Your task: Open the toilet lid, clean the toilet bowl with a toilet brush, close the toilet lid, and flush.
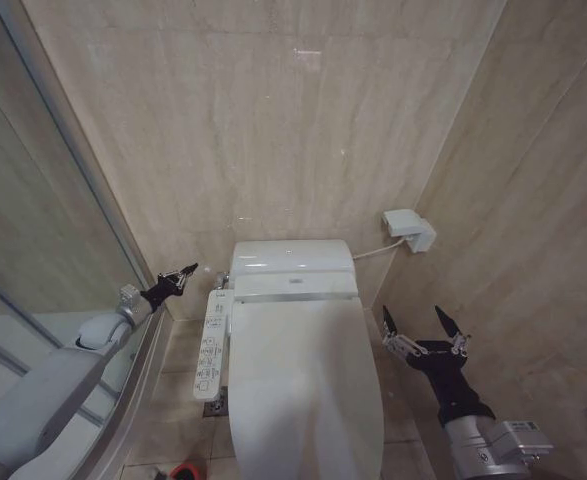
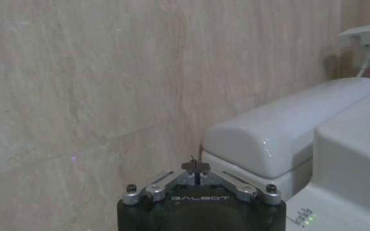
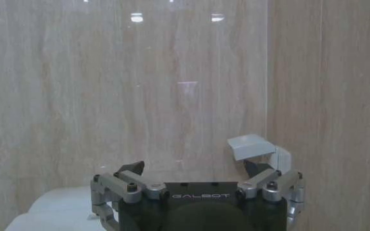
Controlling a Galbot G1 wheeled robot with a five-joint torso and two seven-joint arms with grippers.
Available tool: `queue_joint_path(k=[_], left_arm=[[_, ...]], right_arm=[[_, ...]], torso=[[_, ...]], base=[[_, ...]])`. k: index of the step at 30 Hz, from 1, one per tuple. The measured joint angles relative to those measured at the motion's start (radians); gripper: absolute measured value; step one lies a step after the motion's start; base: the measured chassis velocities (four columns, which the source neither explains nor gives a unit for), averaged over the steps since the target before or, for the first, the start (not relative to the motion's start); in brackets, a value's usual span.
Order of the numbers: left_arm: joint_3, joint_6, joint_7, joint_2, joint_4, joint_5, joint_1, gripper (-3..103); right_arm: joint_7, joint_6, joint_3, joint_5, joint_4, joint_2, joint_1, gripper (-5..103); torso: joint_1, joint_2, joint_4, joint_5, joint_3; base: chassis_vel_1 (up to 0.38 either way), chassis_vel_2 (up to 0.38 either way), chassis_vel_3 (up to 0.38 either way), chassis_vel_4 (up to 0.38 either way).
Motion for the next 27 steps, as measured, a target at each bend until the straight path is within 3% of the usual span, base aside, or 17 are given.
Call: queue_joint_path(k=[3, 6, 10, 27], left_arm=[[0.01, -0.022, 0.03, -0.008, 0.037, 0.002, -0.014, 0], [0.04, -0.083, 0.121, -0.038, 0.143, 0.008, -0.05, 0], [0.063, -0.111, 0.164, -0.07, 0.217, 0.01, -0.079, 0], [0.099, -0.149, 0.227, -0.195, 0.398, 0.046, -0.174, 0]], right_arm=[[0.0, 0.0, 0.0, 0.0, 0.0, 0.0, 0.0, 100], [0.0, 0.0, 0.0, 0.0, 0.0, 0.0, 0.0, 100], [0.0, 0.0, 0.0, 0.0, 0.0, 0.0, 0.0, 100], [0.0, 0.0, 0.0, 0.0, 0.0, 0.0, 0.0, 100]], torso=[[0.0, 0.0, 0.0002, -0.0001, 0.0], [-0.001, 0.0, 0.0003, -0.0002, 0.0], [-0.001, 0.0, 0.0004, -0.0002, 0.0], [-0.001, 0.0, 0.0003, -0.0001, 0.0]], base=[[0.0, 0.0, 0.0, 0.0], [0.0, 0.0, 0.0, 0.0], [0.0, 0.0, 0.0, 0.0], [0.0, 0.0, 0.0, 0.0]])
